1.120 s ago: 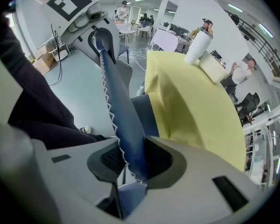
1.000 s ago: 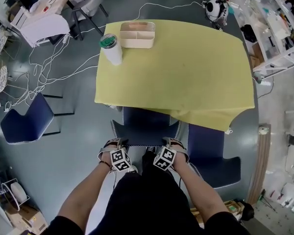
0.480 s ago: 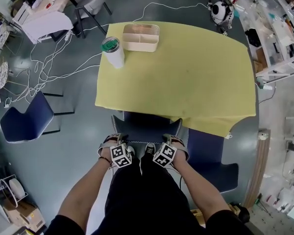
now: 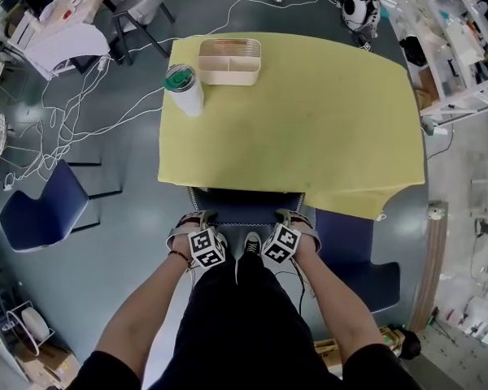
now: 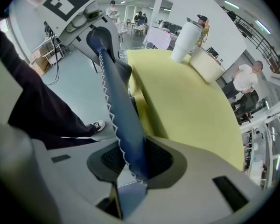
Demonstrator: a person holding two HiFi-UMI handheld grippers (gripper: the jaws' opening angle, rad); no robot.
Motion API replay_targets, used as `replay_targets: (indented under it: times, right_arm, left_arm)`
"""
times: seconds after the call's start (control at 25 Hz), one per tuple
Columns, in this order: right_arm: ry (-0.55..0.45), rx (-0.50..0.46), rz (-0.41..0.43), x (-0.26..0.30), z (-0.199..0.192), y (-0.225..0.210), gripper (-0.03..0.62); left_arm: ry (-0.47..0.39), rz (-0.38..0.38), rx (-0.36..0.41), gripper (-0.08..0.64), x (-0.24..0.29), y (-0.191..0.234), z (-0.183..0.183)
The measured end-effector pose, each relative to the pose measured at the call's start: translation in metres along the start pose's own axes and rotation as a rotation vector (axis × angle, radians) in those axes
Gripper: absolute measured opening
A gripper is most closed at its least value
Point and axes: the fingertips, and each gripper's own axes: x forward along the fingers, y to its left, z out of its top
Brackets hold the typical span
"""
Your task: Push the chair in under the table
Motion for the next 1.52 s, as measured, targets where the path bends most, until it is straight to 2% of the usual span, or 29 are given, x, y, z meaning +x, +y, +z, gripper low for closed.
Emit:
replay_targets:
  times: [0.52, 0.84, 1.04, 1.24, 1.4, 1.52]
  right_arm:
    - [-0.005, 0.000, 0.008, 0.007, 0.010, -0.018, 0.107]
    - [-0.010, -0.069, 0.021, 0.008, 0.008, -0.014, 0.143]
    - [-0.015, 0.023, 0.066, -0.006, -0.001, -0.007, 0.147]
    - [-0.094, 0.161, 0.073, -0.035, -0.006, -0.008, 0.150]
    - [-0.202, 0.292, 0.048, -0.069, -0.013, -0.016, 0.150]
    - [-0.305, 0.373, 0.033, -0.103, -0.008, -0.021, 0.135]
  left_arm:
    - [-0.001, -0.015, 0.042, 0.091, 0.008, 0.026, 0.003]
    - [0.048, -0.017, -0.011, 0.141, 0.010, 0.023, -0.005]
    - [0.080, -0.042, -0.092, 0.158, 0.006, 0.016, -0.018]
    - [0.021, 0.001, -0.150, 0.158, -0.016, 0.017, -0.028]
    - [-0.057, 0.015, -0.280, 0.155, -0.041, 0.018, -0.029]
    - [-0.194, 0.037, -0.396, 0.132, -0.073, 0.021, -0.013]
